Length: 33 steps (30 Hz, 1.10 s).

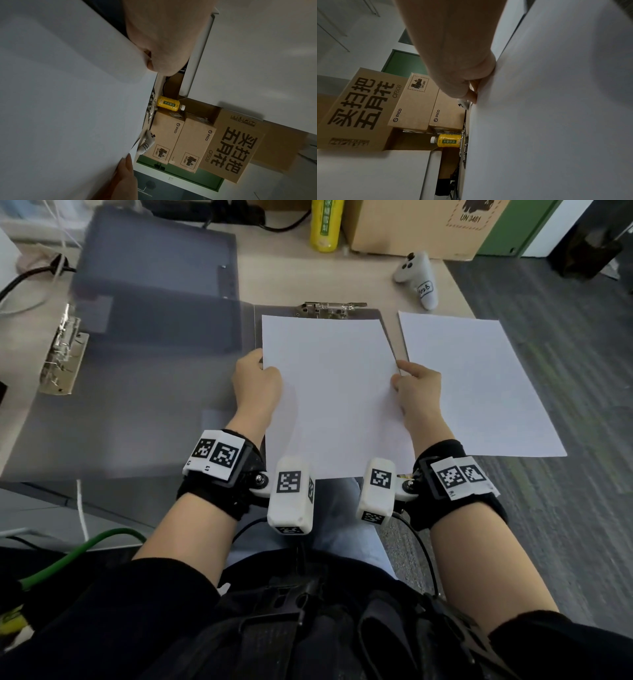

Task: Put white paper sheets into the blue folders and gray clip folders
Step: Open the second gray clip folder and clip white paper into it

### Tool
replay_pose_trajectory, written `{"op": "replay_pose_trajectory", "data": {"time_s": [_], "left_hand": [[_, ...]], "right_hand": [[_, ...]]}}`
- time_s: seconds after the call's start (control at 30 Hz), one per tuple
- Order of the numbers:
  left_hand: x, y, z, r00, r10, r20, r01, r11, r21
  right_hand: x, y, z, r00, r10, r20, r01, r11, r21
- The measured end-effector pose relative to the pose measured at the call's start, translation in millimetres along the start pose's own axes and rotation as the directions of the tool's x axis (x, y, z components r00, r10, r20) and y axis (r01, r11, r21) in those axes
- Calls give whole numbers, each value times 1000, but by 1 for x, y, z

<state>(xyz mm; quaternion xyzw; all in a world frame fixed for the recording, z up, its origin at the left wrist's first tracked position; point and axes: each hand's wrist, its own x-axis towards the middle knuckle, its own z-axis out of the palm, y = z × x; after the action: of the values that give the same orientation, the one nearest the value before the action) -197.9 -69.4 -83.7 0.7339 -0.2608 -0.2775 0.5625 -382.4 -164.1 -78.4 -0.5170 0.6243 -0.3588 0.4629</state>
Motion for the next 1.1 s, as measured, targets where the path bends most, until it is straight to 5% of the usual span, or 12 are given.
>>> {"op": "replay_pose_trajectory", "data": {"time_s": [0.3,0.53,0.8,1.1], "left_hand": [[15,-1,6,999,18,44,-20,999,37],[18,8,2,997,22,78,-37,979,202],[23,10,-1,996,59,71,-88,851,518],[18,17,0,991,102,82,-130,694,708]], "right_hand": [[15,-9,2,1000,-12,3,12,999,-45],[23,-11,1,999,-44,26,49,971,-236],[34,-15,10,990,-70,123,129,809,-574],[29,-20,13,981,-110,160,194,640,-744]]}}
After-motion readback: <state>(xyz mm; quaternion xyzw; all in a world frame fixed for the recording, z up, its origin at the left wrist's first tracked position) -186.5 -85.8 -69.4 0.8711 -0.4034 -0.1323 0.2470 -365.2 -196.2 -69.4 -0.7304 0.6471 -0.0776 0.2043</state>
